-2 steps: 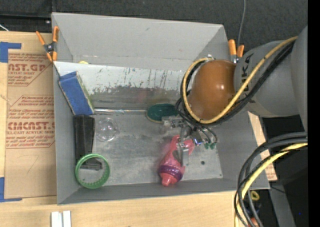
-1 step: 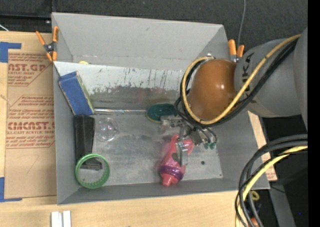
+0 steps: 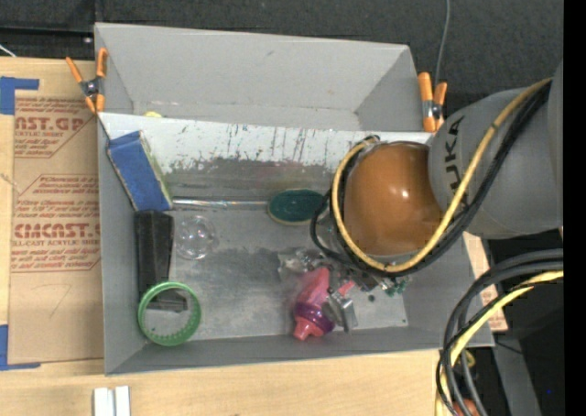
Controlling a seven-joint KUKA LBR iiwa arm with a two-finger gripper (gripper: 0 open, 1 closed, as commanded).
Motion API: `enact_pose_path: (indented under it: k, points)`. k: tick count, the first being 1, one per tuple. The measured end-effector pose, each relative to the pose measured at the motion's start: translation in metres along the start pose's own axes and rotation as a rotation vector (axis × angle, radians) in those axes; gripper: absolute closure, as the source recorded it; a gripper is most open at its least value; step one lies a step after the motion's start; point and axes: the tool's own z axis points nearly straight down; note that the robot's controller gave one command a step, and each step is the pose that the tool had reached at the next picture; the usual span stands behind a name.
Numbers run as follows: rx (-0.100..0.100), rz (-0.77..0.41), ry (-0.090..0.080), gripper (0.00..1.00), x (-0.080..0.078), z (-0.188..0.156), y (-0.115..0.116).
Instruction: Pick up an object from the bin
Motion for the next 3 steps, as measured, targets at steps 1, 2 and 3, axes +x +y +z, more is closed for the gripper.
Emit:
enact_pose_path:
  k: [1, 2, 3]
  points:
    - [0.002, -0.013, -0.007, 0.0, 0.0, 0.031, 0.0]
    - [-0.002, -0.281, 0.002, 1.0, -0.002, 0.033, 0.011]
    - [-0.002, -0.281, 0.001, 1.0, -0.002, 0.033, 0.011]
